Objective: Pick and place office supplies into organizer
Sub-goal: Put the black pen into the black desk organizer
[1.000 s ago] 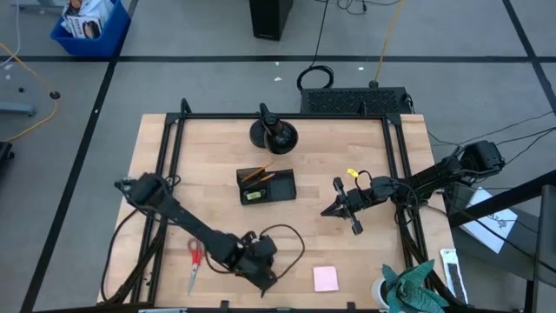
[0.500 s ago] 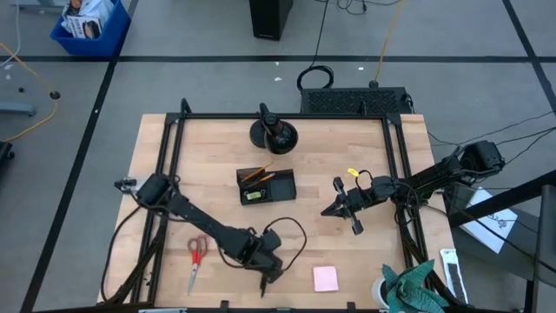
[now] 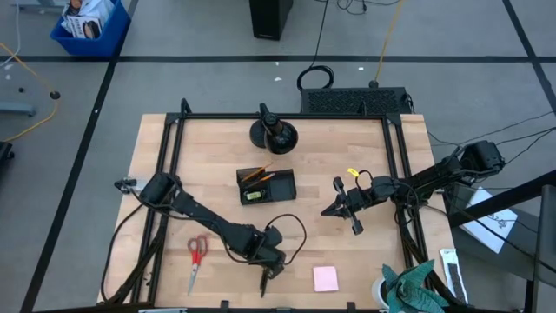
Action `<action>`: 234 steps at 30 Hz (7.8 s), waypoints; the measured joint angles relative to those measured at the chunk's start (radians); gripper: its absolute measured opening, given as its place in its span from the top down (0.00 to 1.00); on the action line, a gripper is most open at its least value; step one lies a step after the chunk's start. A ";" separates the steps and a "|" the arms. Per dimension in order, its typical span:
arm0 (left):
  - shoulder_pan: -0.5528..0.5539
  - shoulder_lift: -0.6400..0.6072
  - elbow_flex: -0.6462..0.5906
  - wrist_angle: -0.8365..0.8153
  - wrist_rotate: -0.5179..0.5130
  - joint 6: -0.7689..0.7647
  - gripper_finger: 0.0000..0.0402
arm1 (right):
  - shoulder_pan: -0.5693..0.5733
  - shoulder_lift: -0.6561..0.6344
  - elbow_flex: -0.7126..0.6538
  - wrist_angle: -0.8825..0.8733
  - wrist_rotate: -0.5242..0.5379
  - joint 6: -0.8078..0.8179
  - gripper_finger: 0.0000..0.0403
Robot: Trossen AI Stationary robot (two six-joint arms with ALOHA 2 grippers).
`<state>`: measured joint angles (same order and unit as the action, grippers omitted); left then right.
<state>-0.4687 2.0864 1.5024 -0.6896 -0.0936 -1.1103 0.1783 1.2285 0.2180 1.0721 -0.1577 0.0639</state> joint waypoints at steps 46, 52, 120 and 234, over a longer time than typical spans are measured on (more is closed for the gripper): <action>-0.038 0.034 -0.123 0.136 -0.186 0.612 0.97 | 0.000 0.000 0.000 -0.015 0.000 0.003 1.00; -0.016 -0.031 -0.135 0.166 -0.342 0.722 0.94 | 0.000 0.000 0.000 -0.015 0.000 0.003 1.00; 0.630 -0.591 -0.938 1.458 0.142 1.204 0.96 | 0.000 0.000 0.000 0.000 0.001 0.029 1.00; 0.245 -0.777 -0.554 0.186 -0.494 0.847 0.74 | 0.017 0.000 0.000 0.024 0.003 0.029 0.99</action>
<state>-0.2235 1.3096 0.9479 -0.5037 -0.5881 -0.2632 0.1950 1.2289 0.2176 1.0962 -0.1546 0.0925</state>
